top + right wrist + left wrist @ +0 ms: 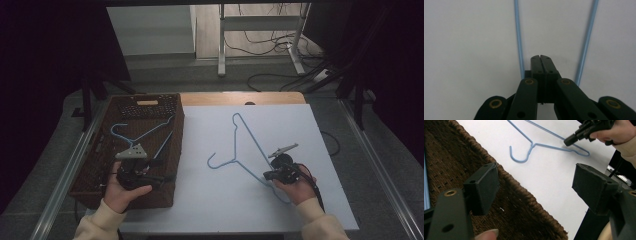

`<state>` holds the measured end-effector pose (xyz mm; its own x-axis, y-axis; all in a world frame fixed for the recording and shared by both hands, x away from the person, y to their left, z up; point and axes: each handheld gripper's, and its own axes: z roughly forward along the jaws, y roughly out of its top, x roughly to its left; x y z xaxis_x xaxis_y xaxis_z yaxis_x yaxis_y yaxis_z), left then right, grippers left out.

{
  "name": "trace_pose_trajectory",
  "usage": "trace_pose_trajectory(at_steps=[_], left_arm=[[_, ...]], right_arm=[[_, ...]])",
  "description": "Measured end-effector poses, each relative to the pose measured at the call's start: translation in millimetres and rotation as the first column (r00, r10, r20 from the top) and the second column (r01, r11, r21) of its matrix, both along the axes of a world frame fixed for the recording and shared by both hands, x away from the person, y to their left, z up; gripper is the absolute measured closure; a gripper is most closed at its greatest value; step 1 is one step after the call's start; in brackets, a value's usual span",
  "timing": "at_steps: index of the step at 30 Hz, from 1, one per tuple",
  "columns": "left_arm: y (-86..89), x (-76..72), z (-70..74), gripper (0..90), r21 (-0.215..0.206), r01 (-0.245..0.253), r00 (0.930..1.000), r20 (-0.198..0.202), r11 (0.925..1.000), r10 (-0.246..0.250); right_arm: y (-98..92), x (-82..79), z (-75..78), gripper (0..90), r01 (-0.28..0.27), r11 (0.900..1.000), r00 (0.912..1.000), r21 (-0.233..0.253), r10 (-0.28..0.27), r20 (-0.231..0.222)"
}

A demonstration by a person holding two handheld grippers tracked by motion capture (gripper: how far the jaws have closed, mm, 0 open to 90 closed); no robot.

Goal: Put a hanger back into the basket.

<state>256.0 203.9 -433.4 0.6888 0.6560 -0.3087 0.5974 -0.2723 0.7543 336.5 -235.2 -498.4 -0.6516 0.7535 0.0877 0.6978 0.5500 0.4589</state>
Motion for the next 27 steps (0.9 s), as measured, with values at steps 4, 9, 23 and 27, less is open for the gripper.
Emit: trace_pose_trajectory(at_steps=[4, 9, 23, 27], left_arm=[[0.1, -0.2, 0.4, 21.4, -0.001, 0.001, 1.0, 0.001, 1.0, -0.001], [2.1, -0.4, 0.3, 21.4, -0.003, -0.002, 1.0, 0.002, 1.0, 0.002], [1.4, -1.2, 1.5, 21.4, -0.005, 0.0, 1.0, 0.004, 1.0, 0.0], [0.4, -1.0, 0.8, 21.5, -0.004, 0.001, 1.0, 0.001, 1.0, -0.001]], right_arm=[[-2.0, -4.7, -2.9, 89.8, 0.004, 1.0, 0.9998, 0.001, -0.004, -0.022], [4.2, -13.7, -3.3, 89.8, -0.019, 1.0, 0.9985, 0.018, 0.02, -0.05], [36.4, -32.8, -6.1, 89.8, -0.134, 0.99, 0.9875, 0.044, 0.137, -0.077], [47.5, -35.8, -7.1, 89.8, -0.167, 0.985, 0.9822, 0.048, 0.17, -0.079]])
